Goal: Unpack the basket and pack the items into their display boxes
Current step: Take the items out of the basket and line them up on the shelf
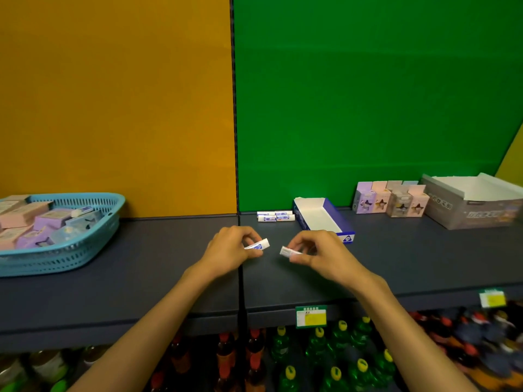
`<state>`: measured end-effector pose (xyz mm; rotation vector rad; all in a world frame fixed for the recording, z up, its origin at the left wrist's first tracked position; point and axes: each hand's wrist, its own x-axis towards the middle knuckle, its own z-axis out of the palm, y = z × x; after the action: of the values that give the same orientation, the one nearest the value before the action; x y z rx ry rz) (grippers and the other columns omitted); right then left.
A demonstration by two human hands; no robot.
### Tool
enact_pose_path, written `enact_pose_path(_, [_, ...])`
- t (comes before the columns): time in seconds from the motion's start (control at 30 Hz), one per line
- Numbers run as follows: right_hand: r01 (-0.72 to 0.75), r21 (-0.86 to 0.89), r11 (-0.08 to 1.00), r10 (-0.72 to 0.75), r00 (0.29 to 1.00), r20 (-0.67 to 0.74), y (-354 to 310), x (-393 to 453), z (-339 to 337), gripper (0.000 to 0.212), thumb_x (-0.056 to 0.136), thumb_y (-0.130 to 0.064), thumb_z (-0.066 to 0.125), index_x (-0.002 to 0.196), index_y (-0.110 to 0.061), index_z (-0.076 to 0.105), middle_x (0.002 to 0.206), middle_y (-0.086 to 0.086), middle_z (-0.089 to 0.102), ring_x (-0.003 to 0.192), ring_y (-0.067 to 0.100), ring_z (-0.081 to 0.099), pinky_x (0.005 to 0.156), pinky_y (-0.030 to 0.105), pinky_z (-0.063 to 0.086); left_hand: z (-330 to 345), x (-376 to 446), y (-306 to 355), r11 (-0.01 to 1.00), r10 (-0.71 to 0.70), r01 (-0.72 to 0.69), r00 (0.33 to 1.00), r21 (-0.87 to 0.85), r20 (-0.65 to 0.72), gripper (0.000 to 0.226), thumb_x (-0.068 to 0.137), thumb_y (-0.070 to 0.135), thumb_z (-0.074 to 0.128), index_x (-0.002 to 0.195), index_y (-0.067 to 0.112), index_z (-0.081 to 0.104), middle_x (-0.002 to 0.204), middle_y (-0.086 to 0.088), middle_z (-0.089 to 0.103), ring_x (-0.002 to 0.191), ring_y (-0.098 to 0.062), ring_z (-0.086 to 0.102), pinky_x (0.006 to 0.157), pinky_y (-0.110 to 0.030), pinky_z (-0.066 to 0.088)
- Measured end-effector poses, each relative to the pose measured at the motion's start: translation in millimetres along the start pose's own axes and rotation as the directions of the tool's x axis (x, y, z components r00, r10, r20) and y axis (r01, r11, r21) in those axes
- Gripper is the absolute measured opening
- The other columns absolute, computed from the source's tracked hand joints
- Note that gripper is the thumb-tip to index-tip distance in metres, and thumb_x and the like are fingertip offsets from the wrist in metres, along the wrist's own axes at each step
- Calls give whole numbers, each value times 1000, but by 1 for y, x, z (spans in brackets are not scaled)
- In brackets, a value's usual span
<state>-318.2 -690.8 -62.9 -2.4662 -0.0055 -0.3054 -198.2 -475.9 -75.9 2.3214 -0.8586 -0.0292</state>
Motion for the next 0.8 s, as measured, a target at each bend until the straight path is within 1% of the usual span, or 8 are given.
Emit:
enact_pose_path(0.07, [31,-72,997,-30,1000,4,7,15,0,16,84,-28,79,100,-26,73,95,-10,67,85,4,61,71,17,46,7,17,-7,1000,8,-8,1000,30,-2,15,83,35,77,97,36,70,88,17,69,79,-4,60,73,-32,51])
enact_pose_path(0.17, [39,-156,987,-39,999,3,20,44,0,12,86,-27,77,97,-27,73,95,-10,66,86,5,60,73,20,47,16,46,-17,996,21,-18,999,85,-35,14,86,34,75,99,36,70,95,14,63,87,-9,58,75,-33,48])
enact_pose_path(0.23, [54,-249,967,-55,999,3,29,65,1,10,86,-27,76,95,-28,72,94,-8,67,88,9,57,74,24,43,20,65,-23,991,27,-17,997,136,-66,15,87,34,73,101,34,69,99,10,57,91,-12,56,77,-34,46])
enact_pose_path(0.33, [55,-360,931,-61,998,-4,39,95,4,8,87,-31,74,93,-27,70,95,-2,68,92,17,55,74,28,39,26,90,-28,979,57,-39,995,202,-82,16,88,34,72,103,32,66,101,8,55,95,-15,55,76,-33,42])
enact_pose_path(0.4, [43,-394,918,-51,999,-11,44,112,7,9,87,-32,73,93,-26,71,96,2,68,94,20,55,75,31,40,31,104,-31,967,92,-71,993,246,-76,18,88,34,71,105,32,66,103,6,57,97,-17,56,77,-34,44])
enact_pose_path(0.47, [31,-436,900,-45,999,-21,50,126,10,9,87,-31,72,94,-25,71,98,6,66,98,24,54,79,34,44,35,114,-33,952,116,-91,991,293,-71,20,88,36,71,108,33,67,106,4,61,100,-18,58,83,-37,48])
enact_pose_path(0.57, [31,-478,878,-33,999,4,56,140,10,11,88,-24,69,98,-22,71,101,8,64,102,26,54,85,38,48,42,126,-36,926,125,-92,990,365,-66,24,87,39,71,110,35,67,108,6,64,104,-19,58,88,-38,46])
enact_pose_path(0.8, [90,-583,808,-53,995,79,66,163,17,16,86,-21,65,101,-21,71,104,7,69,99,31,60,81,38,44,51,139,-34,895,179,-124,980,429,-89,27,87,41,71,113,33,67,109,11,69,101,-17,56,82,-33,39])
